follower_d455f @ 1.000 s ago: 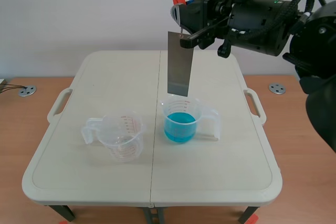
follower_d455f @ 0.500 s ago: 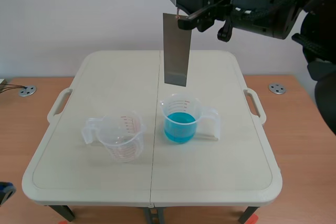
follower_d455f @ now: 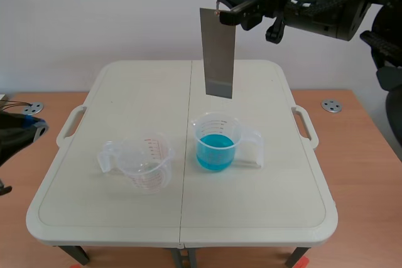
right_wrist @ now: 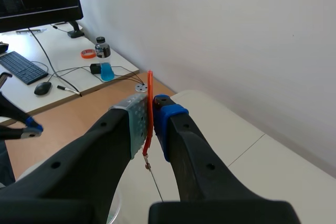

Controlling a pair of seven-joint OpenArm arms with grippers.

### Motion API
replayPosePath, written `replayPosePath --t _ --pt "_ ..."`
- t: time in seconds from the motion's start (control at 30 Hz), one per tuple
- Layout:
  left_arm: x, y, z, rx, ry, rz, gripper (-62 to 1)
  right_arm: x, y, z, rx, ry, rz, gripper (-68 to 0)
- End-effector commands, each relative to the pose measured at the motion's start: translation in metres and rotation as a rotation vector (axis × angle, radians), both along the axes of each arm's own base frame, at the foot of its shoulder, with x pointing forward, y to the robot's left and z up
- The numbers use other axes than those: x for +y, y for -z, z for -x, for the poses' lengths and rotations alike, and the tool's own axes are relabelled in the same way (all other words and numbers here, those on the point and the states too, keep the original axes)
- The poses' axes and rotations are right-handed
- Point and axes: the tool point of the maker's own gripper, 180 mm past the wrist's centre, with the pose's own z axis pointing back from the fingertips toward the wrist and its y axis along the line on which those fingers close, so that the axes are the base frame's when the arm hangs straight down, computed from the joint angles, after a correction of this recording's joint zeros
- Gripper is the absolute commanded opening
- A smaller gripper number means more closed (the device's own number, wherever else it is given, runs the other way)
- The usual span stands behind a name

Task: Hold the metal plate by the orange handle, dip it into the blue solution, take it out and point at it, then put the plate back in the beaker on the left.
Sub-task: 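Raise the plate and point at it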

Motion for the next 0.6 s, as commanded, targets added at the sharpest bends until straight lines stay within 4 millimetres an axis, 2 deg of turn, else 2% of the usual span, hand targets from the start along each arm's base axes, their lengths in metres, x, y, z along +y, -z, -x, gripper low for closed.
replayPosePath --t 0.0,0.13,0.23,0.57 --pt "-0.007 -0.015 -0.01 -0.046 0.029 0.013 -58.2 0.002 -0.016 0.003 -0.05 -0.018 -0.019 -66.2" --pt "-0.032 -0.025 -0.024 -0.081 0.095 0.023 -58.2 0.002 -0.016 0.003 -0.049 -0.018 -0.018 -66.2" --pt "-0.054 -0.025 -0.029 -0.076 0.154 0.021 -58.2 0.002 -0.015 0.003 -0.047 -0.017 -0.015 -66.2" --pt "-0.127 -0.03 -0.033 -0.088 0.345 0.049 -58.2 0.002 -0.014 0.003 -0.043 -0.017 -0.01 -66.2"
